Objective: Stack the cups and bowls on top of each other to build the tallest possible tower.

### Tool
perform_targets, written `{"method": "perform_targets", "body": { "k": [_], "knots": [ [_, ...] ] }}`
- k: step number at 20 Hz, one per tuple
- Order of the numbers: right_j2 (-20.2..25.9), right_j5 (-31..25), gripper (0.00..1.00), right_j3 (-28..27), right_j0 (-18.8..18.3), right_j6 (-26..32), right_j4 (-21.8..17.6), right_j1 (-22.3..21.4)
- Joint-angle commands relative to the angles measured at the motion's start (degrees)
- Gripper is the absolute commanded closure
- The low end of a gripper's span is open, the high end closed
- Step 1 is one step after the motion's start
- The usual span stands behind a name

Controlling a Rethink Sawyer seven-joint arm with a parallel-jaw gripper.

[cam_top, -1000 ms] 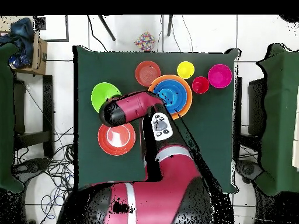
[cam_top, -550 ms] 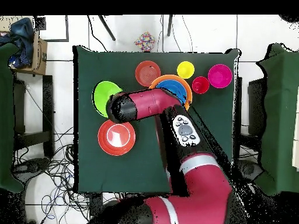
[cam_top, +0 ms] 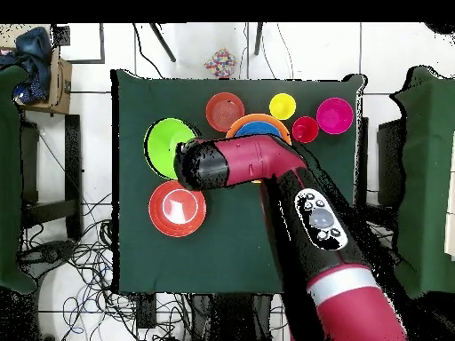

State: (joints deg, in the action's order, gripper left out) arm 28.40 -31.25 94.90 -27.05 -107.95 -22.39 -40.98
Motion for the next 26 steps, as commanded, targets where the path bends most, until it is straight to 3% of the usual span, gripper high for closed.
{"method": "perform_targets", "body": {
  "k": [1,7,13,26],
  "knots": [
    [5.92,-5.51,1.00,9.14,-3.37,8.49,1.14,-7.87],
    [3.87,-4.57,1.00,12.44,-4.29,7.11,-1.70,-11.70],
    [5.60,-6.75,1.00,16.01,-8.14,11.45,-1.53,-15.66],
    [7.16,-9.01,1.00,12.22,-12.81,15.31,-7.20,-12.76]
  ]
}}
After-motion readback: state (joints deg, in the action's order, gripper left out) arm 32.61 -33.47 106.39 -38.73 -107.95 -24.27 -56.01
